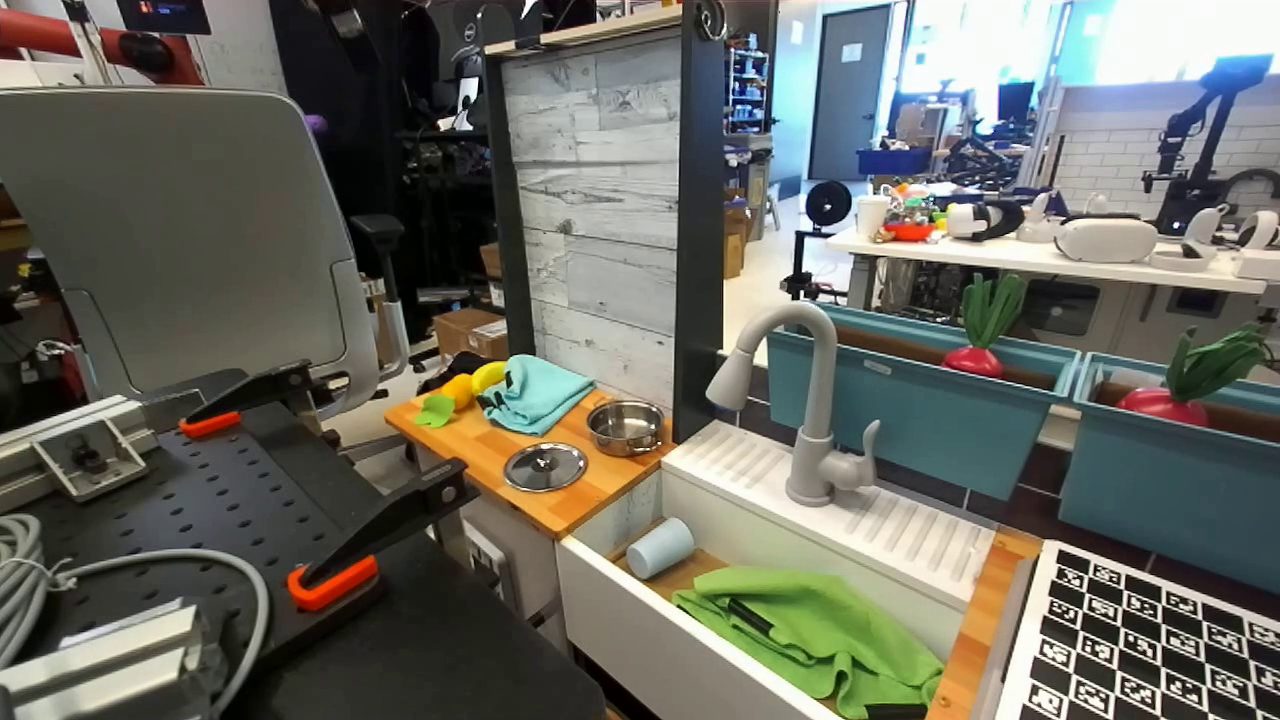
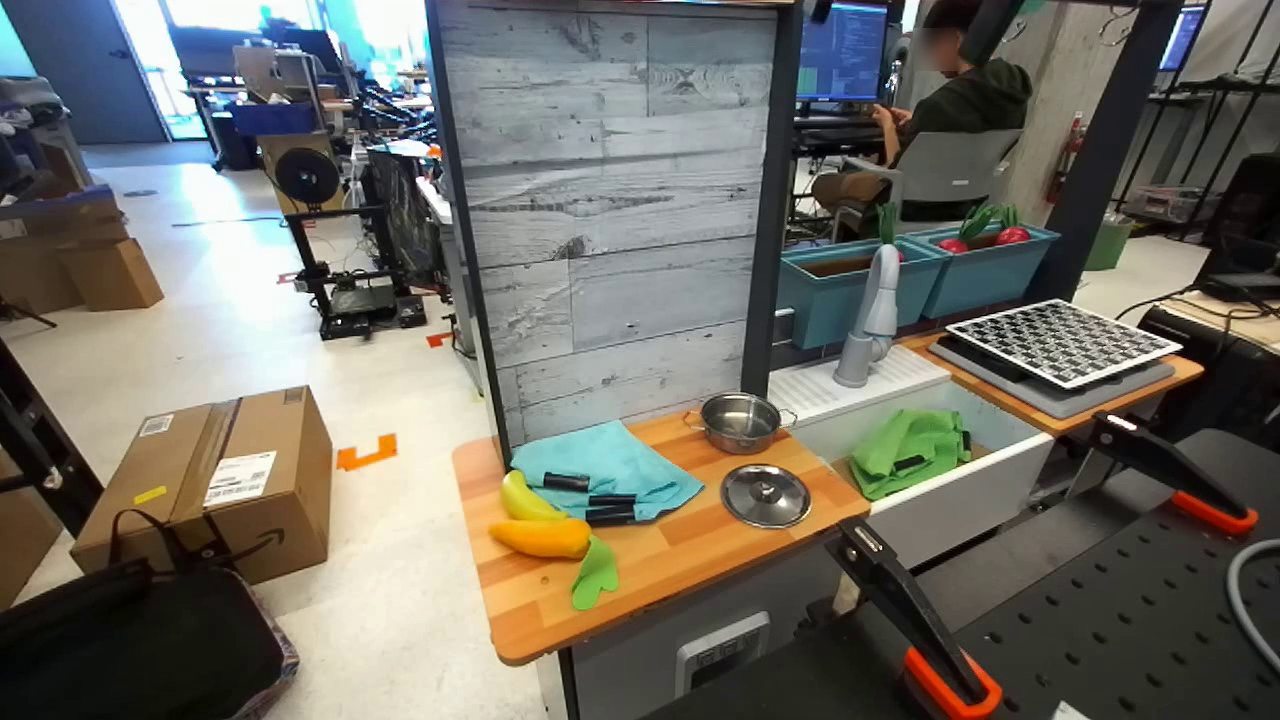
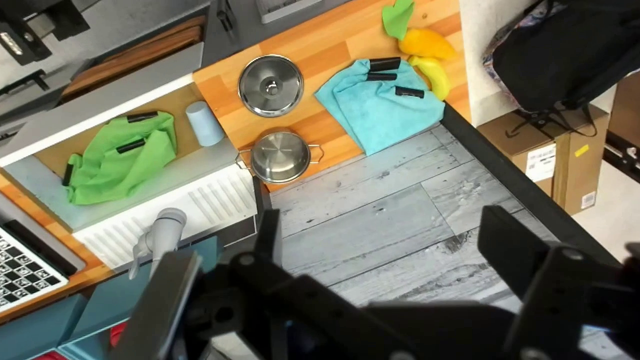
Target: Move the blue cloth forward
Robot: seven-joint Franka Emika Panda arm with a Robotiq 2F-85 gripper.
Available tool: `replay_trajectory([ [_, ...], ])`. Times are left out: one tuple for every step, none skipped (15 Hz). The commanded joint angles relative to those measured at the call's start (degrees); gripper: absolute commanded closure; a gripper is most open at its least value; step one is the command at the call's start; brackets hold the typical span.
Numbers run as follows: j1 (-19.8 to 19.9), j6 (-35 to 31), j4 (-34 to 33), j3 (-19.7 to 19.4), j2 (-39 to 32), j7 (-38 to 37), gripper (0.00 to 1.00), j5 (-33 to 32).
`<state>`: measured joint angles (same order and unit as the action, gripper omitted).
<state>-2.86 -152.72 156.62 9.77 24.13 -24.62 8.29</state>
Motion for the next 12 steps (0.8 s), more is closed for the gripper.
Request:
replay_trajectory([
  [0.07,-6.74,-5.47,-1.01,-14.75,1.44,0.00,1.39],
  [0.32,-7.52,-6.99,-0.89,-18.37,0.52,0.00,0.94],
  [0.17,-7.65,-9.01,-1.18,-21.99,0.47,0.00,0.86],
  [-0.31,-7.28,-11.35,-1.57,-25.56,0.91,0.00,1.28],
  [-0.63,-7.01,-13.84,-1.85,-29.15,1.02,0.00,1.65],
  [-1.03,-6.60,-16.55,-2.03,-32.71,1.58,0.00,2.45],
  [-1.25,-6.52,-19.31,-2.11,-36.31,1.25,0.00,2.66],
  [-1.53,-6.18,-22.29,-2.35,-39.88,0.40,0.00,2.31],
  [-2.01,-5.68,-25.42,-2.73,-43.51,-0.23,0.00,1.97],
  [-2.65,-5.32,-28.62,-3.30,-47.06,-0.99,0.00,1.60],
  [-3.11,-5.02,-31.96,-3.55,-50.73,-1.07,0.00,2.09],
  [-3.84,-4.57,-35.41,-4.16,-54.10,-1.71,0.00,2.04],
])
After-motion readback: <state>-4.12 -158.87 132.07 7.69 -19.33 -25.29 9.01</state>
